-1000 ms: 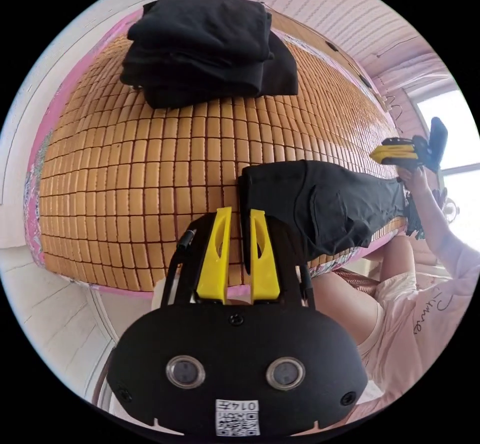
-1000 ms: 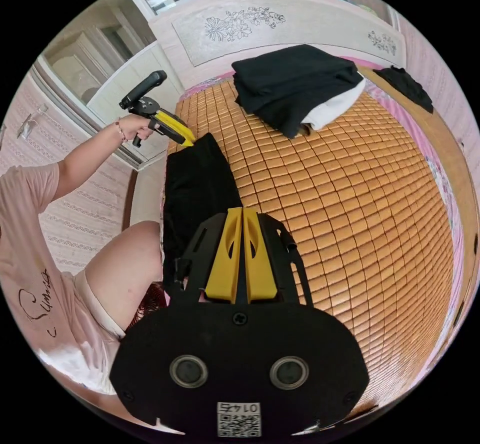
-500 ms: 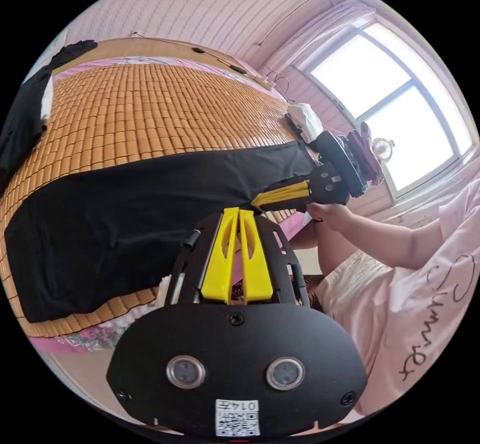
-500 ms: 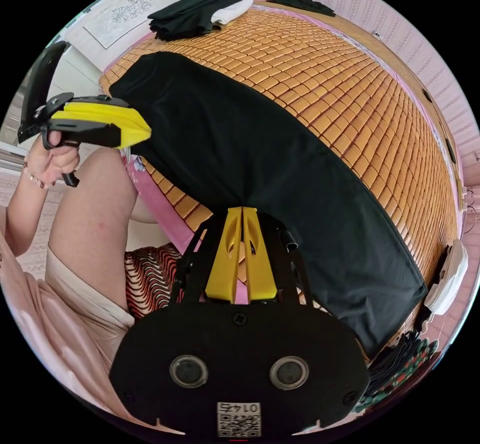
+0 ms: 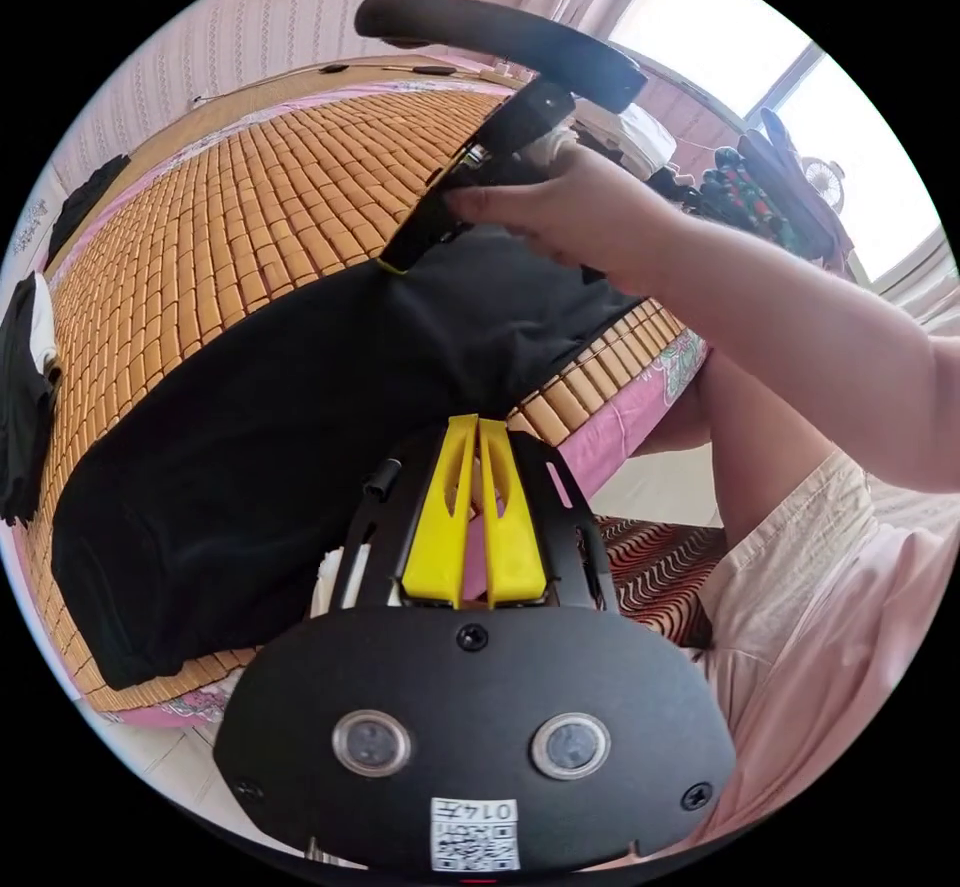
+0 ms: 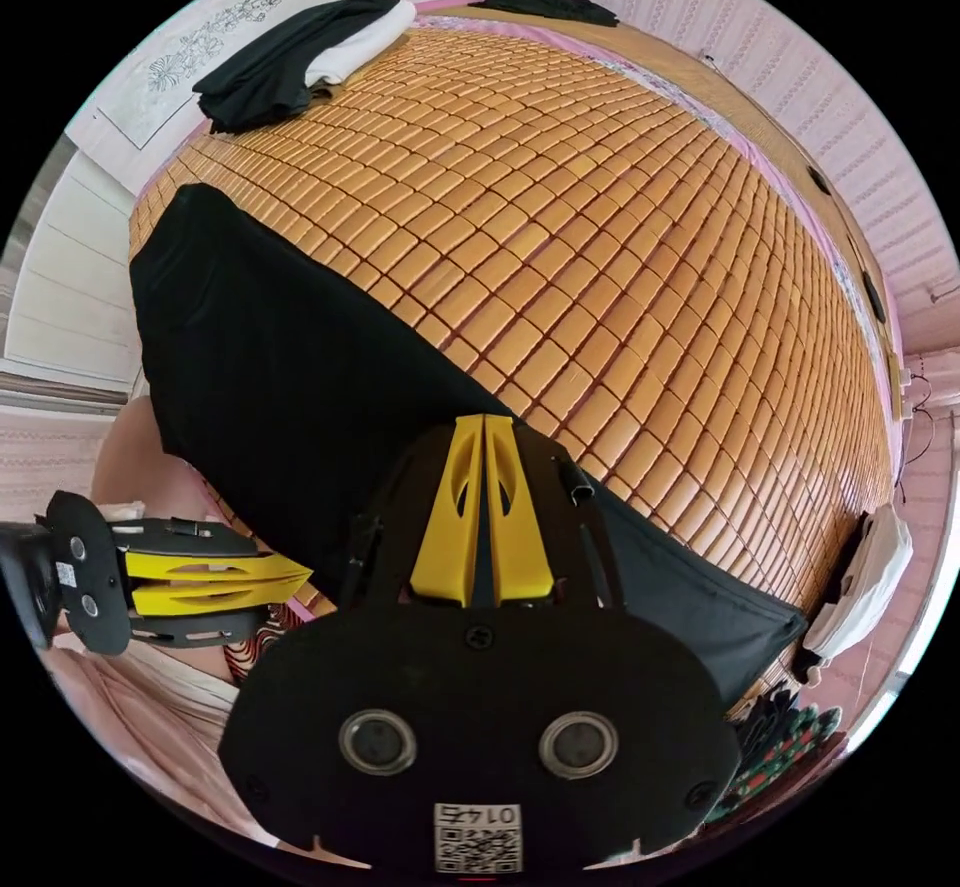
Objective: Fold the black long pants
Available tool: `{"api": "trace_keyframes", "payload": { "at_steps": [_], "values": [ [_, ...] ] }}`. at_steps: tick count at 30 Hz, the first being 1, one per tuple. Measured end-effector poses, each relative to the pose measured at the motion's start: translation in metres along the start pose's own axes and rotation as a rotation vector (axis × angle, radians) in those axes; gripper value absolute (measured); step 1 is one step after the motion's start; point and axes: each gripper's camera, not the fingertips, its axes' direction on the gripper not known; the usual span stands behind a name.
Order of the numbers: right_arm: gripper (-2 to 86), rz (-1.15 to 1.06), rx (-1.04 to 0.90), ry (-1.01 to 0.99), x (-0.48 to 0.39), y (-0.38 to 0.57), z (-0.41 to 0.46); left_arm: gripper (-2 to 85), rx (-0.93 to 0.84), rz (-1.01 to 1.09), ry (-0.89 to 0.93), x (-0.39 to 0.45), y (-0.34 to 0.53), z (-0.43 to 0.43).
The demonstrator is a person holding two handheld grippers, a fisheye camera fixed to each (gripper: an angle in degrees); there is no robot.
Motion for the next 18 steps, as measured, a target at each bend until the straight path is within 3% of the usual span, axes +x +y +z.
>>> {"api": "trace_keyframes", "payload": {
  "at_steps": [8,12,18],
  "values": [
    [-0.4,-0.009,-0.028,-0.075,0.036,0.053,-0.001,-1.0,-0.056,0.067,-0.045,0.058,-0.038,0.015],
    [-0.4,0.067,0.063,-0.138,0.058,0.096,-0.008,-1.0,-0.078,0.079,-0.057,0.08,-0.051,0.01],
    [-0.1,0.398,0.291,-0.076,0.124,0.262,-0.057,-1.0,-0.087,0.105,-0.077,0.109,-0.063,0.015]
  ]
}}
